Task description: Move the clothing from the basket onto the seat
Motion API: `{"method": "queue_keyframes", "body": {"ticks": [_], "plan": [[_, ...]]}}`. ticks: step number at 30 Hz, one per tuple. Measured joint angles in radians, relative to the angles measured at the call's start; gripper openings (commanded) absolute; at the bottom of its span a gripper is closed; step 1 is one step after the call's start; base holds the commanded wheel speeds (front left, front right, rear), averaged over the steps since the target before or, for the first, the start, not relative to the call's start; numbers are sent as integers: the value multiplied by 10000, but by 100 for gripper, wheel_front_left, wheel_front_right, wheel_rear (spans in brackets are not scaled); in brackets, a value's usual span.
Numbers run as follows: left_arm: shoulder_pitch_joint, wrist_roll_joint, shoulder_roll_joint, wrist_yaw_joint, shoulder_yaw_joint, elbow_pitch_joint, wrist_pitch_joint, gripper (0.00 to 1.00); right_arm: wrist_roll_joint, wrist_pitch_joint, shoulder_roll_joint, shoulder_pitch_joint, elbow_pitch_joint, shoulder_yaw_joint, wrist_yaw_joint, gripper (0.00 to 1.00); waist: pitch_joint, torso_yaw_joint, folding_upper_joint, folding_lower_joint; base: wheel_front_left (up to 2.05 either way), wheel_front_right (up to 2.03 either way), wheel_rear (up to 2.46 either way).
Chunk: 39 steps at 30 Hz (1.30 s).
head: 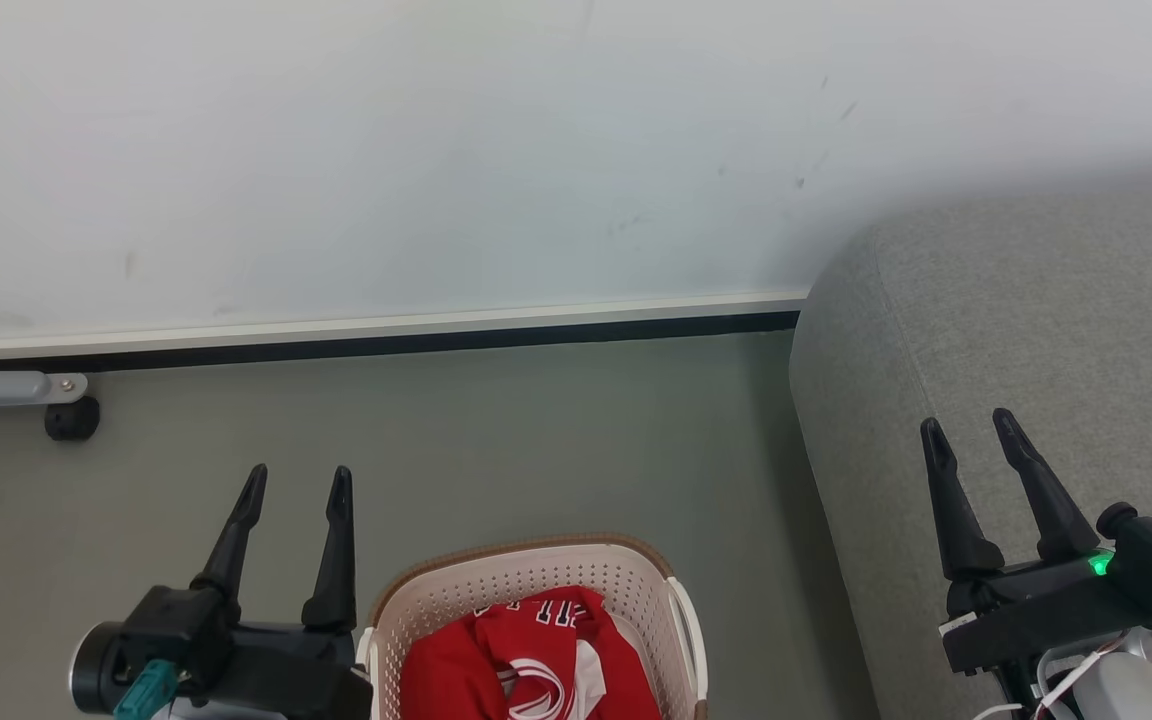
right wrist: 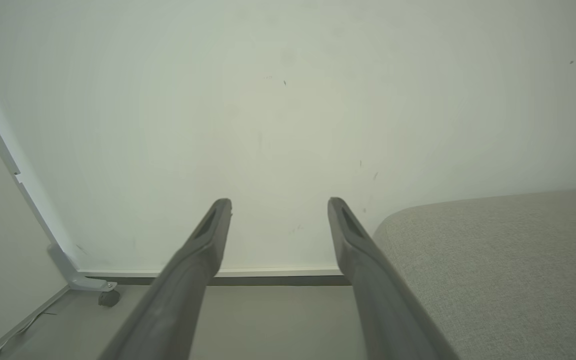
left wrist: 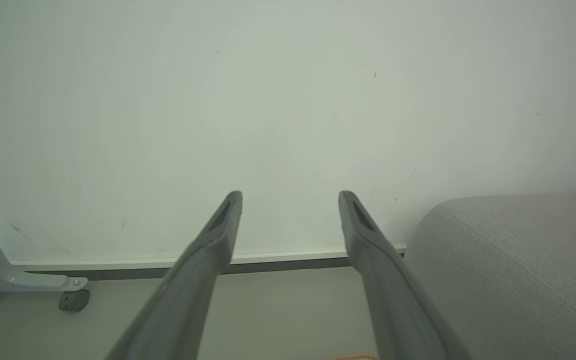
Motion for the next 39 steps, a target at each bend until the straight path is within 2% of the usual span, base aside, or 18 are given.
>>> {"method": "queue_keyframes", "body": {"ticks": [11,22,39], "plan": [[3,2,-219,-84,54,-234,0,100,-140,-2,-8,-12,-324,-234,102,100,505,-151,-1,0,0,0,0],[-478,61,-316,-255,-86,-153,0,100,-144,-4,-8,-286,-750,-447,209,100,1667,-386,0,0,0,0,0],[-2302,59,-470,-533,-339,1494,123,100,-142,-73,240,-1718,-1114,-556,405,100,3929,-918,1,2,0,0,0]]}}
